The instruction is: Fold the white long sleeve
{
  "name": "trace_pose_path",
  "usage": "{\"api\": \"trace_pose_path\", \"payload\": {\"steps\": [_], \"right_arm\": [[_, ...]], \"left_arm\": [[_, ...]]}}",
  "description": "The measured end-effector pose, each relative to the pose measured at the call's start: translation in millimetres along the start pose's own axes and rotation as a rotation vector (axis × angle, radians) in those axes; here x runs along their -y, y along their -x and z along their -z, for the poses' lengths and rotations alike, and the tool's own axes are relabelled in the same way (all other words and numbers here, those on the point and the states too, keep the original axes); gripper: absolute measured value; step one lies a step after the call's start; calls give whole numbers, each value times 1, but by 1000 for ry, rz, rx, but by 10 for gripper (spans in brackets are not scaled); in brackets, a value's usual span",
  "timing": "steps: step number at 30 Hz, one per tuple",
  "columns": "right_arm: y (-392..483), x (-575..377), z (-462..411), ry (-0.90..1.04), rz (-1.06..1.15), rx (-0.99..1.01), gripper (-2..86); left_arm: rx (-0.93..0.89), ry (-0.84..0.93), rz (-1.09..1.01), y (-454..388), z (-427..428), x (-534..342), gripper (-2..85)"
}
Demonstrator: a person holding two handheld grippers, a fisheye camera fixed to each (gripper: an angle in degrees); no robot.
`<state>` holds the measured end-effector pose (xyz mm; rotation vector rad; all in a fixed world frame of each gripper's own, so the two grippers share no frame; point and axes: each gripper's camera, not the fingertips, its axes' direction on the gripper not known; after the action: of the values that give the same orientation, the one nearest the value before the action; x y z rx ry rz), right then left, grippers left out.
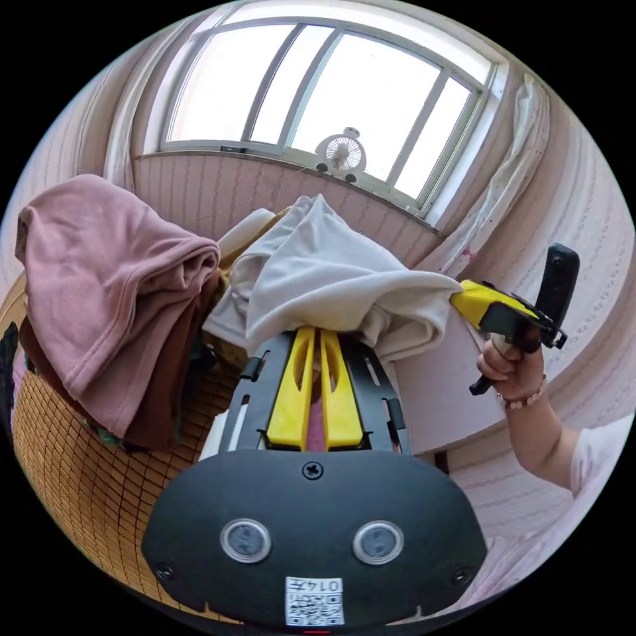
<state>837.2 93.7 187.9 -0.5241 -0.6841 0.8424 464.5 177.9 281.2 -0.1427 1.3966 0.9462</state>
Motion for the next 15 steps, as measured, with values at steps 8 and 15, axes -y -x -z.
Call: {"api": "trace_pose_path", "payload": {"steps": [8, 15], "right_arm": [[82, -8, -34, -20, 40, 445, 1], [224, 6, -167, -21, 81, 906, 1]], "left_arm": [[83, -171, 119, -48, 194, -138, -10], [541, -299, 495, -54, 388, -264, -10]]}}
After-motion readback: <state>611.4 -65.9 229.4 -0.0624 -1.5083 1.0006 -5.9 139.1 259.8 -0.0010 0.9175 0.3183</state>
